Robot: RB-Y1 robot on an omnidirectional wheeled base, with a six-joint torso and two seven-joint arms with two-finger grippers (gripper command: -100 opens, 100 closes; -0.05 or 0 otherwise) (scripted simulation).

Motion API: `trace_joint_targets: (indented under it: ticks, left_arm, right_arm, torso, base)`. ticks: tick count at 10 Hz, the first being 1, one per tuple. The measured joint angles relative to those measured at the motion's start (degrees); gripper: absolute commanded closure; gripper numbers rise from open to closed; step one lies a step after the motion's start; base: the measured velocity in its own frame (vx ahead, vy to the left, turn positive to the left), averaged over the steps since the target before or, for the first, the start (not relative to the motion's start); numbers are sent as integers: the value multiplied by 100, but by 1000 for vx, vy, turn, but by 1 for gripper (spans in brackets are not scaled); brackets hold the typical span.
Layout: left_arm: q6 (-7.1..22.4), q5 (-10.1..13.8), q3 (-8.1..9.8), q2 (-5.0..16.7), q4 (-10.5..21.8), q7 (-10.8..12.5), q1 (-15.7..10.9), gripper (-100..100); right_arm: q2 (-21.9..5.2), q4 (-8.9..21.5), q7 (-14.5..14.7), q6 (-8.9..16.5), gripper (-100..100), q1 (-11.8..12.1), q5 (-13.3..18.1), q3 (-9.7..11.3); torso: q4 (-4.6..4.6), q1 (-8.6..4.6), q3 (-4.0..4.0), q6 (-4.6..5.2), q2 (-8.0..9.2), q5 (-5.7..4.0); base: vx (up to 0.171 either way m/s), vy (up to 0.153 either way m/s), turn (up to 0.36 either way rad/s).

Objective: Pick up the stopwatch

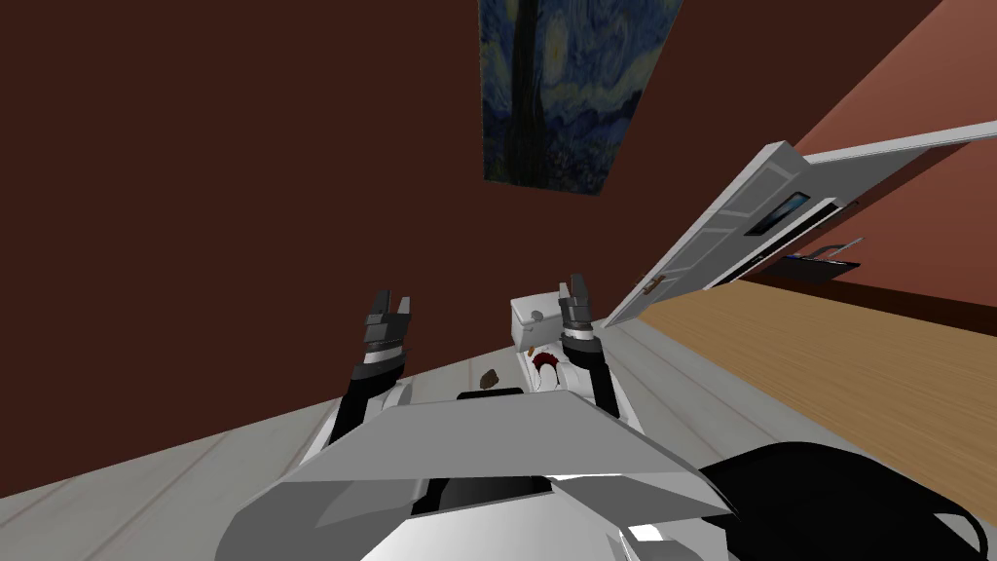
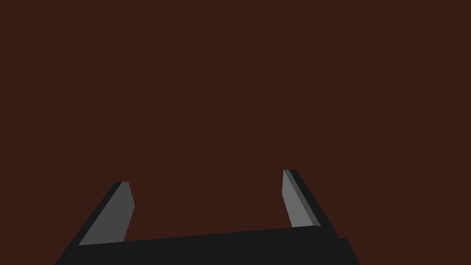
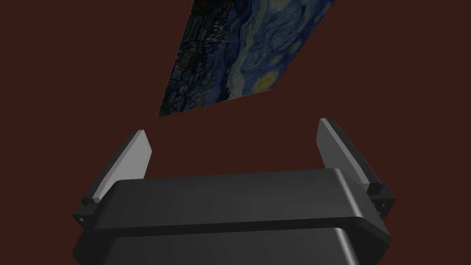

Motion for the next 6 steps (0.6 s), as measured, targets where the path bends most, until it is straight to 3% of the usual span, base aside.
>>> trace_joint_targets:
  ticks: [3, 6]
  left_arm:
    - [0, 0, 1, 1, 0, 0, 0, 0]
    - [0, 0, 0, 0, 0, 0, 0, 0]
  right_arm:
    - [-306, 178, -226, 238, -100, -102, -506, 14]
    - [-422, 435, -415, 394, -100, -167, -956, 102]
  torso:
    - [0, -24, 0, 0, -1, -5]
    - [0, -18, -1, 0, -1, -4]
  base:
    - [-1, -48, -18]
    - [1, -37, -28]
